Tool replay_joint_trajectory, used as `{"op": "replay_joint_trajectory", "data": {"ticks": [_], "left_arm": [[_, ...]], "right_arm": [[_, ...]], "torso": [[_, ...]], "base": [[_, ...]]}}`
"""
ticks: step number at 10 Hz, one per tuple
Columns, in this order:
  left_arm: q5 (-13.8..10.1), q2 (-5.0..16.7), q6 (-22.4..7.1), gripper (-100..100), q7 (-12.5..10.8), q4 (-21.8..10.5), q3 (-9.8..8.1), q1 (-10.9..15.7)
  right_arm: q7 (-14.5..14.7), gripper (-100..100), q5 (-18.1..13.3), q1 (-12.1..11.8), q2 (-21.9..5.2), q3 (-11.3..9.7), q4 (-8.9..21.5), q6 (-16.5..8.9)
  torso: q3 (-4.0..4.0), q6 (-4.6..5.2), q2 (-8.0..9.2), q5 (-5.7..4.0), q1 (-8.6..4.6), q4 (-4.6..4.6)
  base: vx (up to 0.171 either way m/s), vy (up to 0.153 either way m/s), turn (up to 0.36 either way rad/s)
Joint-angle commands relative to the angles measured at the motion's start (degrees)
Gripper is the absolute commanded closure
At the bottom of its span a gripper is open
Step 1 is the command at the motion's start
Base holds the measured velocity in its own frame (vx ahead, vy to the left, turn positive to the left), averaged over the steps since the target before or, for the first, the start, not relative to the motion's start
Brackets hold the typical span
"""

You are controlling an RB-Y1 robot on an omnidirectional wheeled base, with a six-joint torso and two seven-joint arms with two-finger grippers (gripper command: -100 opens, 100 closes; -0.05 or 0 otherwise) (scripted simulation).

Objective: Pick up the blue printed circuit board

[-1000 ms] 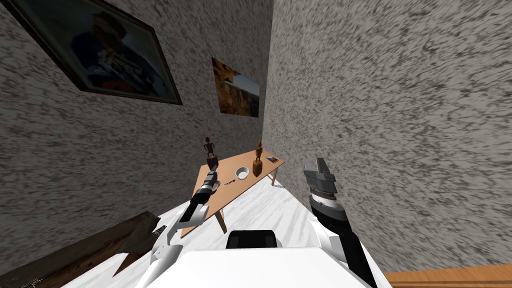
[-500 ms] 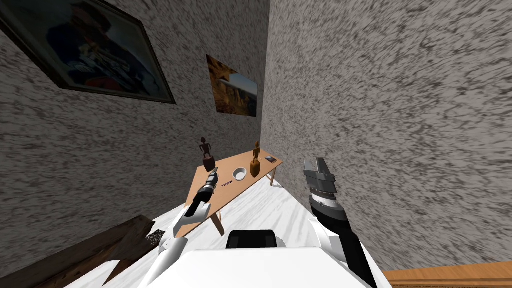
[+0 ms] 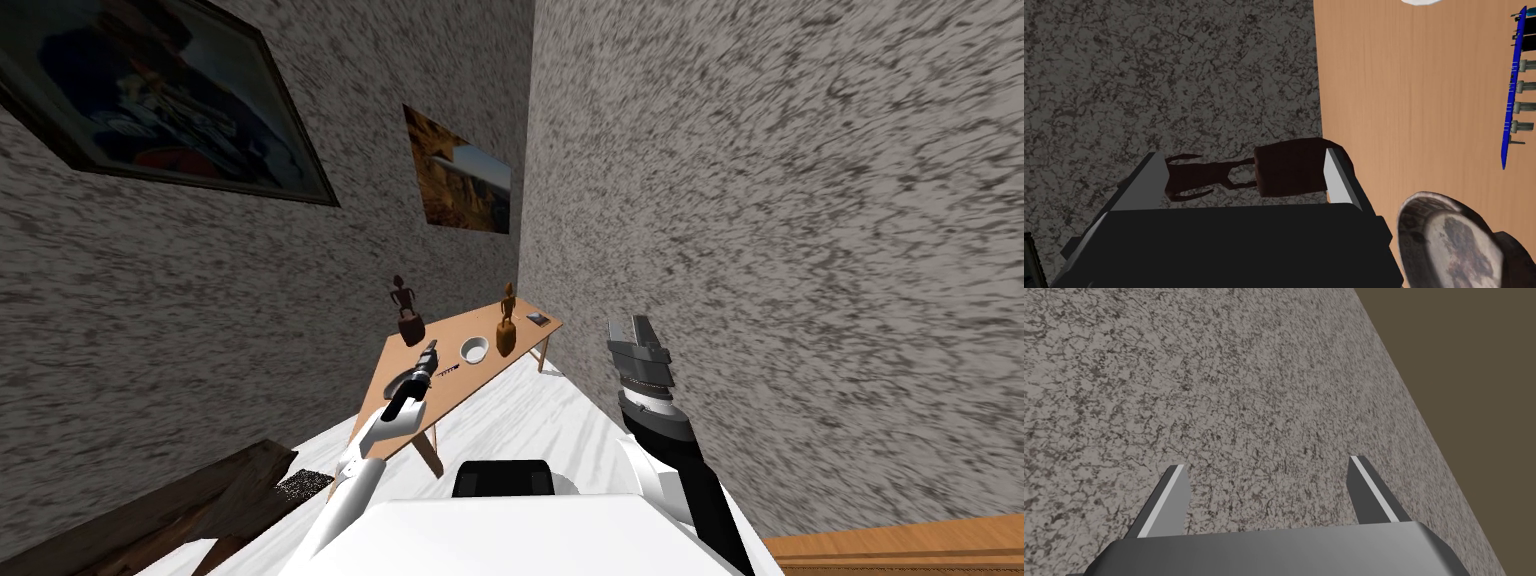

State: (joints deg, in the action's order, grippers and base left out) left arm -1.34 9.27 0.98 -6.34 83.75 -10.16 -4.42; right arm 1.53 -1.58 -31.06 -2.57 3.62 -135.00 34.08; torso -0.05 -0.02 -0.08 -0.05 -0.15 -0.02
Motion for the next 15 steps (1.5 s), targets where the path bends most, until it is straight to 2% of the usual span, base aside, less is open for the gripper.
{"op": "replay_joint_trajectory", "data": {"ticks": [1, 3, 6, 8, 9, 12, 13, 15], "left_arm": [[-0.58, 0.24, -0.93, -100, -0.51, -2.68, -0.22, 1.03], [-2.15, 0.2, -3.9, -100, -1.43, -6.74, -0.75, 3.83], [-2.96, 0.23, -5.31, -100, -1.87, -9.82, -0.97, 5.21], [-4.56, 0.38, -7.96, -100, -2.7, -14.04, -1.33, 7.82], [-4.56, 0.38, -7.96, -100, -2.7, -14.27, -1.33, 7.82], [-6.82, 0.72, -11.5, -100, -3.82, -20.15, -1.72, 11.22], [-6.82, 0.72, -11.5, -100, -3.82, -20.36, -1.72, 11.22], [-8.16, 0.99, -13.56, -100, -4.46, -23.95, -1.89, 13.0]], "right_arm": [[0.0, 0, 0.0, 0.0, 0.0, 0.0, 0.0, 0.0], [0.0, 0, 0.0, 0.0, 0.0, 0.0, 0.0, 0.0], [0.0, 0, 0.0, 0.0, 0.0, 0.0, 0.0, 0.0], [0.0, 0, 0.0, 0.0, 0.0, 0.0, 0.0, 0.0], [0.0, 0, 0.0, 0.0, 0.0, 0.0, 0.0, 0.0], [0.0, 0, 0.0, 0.0, -0.01, 0.01, 0.0, 0.0], [0.0, 0, 0.0, 0.0, -0.01, 0.01, 0.0, 0.0], [0.0, 0, 0.0, 0.0, -0.01, 0.01, 0.0, 0.0]], "torso": [[0.0, 0.0, 0.0, 0.0, 0.0, 0.0], [0.01, 0.0, 0.02, 0.01, 0.06, 0.0], [0.01, -0.01, 0.02, 0.02, 0.12, 0.0], [0.02, -0.01, 0.03, 0.03, 0.15, 0.01], [0.01, -0.02, 0.01, 0.03, 0.17, 0.0], [-0.01, -0.02, -0.01, 0.04, 0.2, 0.0], [-0.02, -0.02, -0.03, 0.04, 0.19, -0.01], [0.02, -0.02, 0.05, 0.04, 0.2, 0.0]], "base": [[0.025, -0.03, -0.016], [0.029, -0.025, -0.025], [0.024, -0.008, -0.009], [0.027, 0.0, -0.014], [0.027, 0.004, -0.007], [0.035, 0.008, -0.011], [0.027, 0.01, -0.001], [0.019, 0.012, -0.007]]}}
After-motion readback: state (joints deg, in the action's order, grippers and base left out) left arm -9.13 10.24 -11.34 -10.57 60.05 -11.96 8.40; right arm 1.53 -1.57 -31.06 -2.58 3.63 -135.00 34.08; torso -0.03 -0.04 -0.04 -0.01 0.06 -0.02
